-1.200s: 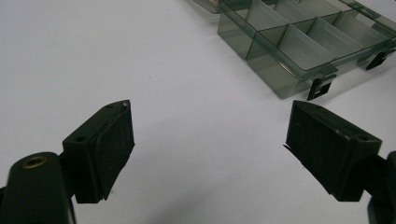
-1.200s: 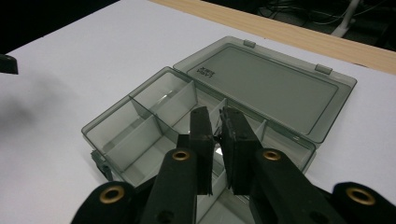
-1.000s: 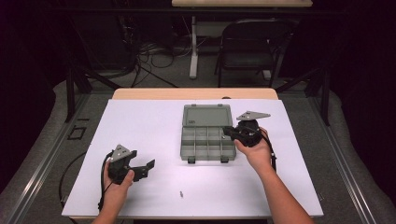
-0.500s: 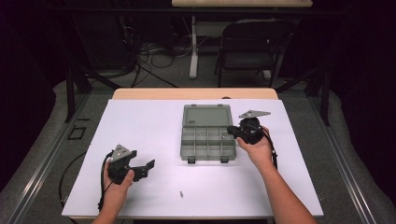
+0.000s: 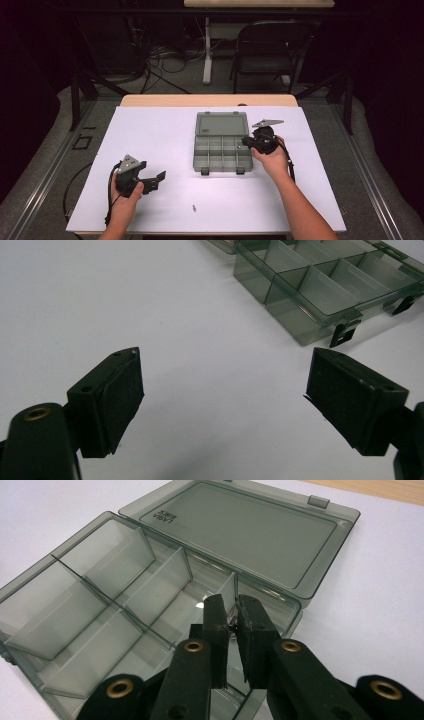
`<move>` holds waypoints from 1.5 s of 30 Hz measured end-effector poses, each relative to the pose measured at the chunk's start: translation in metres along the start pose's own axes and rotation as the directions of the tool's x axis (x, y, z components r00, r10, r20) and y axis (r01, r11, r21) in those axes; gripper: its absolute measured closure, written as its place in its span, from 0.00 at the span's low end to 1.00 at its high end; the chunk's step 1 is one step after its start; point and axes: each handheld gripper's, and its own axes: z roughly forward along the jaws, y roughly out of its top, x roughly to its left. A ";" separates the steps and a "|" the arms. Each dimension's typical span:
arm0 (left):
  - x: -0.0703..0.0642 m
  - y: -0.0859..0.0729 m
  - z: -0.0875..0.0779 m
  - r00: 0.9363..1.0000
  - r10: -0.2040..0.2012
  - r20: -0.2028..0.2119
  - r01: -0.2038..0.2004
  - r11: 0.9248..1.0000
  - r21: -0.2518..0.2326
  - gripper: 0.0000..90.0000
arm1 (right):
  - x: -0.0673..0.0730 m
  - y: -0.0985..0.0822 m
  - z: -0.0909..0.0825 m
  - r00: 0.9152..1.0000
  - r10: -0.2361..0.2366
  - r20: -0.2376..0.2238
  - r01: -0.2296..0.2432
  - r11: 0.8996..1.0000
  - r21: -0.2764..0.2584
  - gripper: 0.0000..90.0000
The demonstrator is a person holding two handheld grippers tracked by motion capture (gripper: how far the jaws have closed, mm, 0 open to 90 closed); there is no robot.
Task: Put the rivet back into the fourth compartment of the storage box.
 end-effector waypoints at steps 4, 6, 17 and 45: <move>0.000 0.000 0.000 1.000 0.001 -0.003 -0.001 1.000 0.001 0.17 | 0.000 0.000 0.004 1.000 0.004 -0.001 -0.004 1.000 0.007 0.93; -0.001 0.000 0.000 1.000 -0.004 -0.004 0.004 1.000 -0.005 0.17 | 0.000 -0.001 0.005 1.000 0.003 0.001 -0.003 1.000 0.008 0.93; 0.000 0.000 0.000 1.000 0.004 0.002 -0.004 1.000 0.007 0.17 | 0.000 -0.002 0.011 1.000 0.009 0.001 -0.009 1.000 0.021 0.93; 0.000 0.000 0.000 1.000 -0.001 0.001 0.001 1.000 -0.004 0.17 | 0.000 -0.004 0.020 1.000 0.007 0.005 -0.007 0.999 0.049 0.91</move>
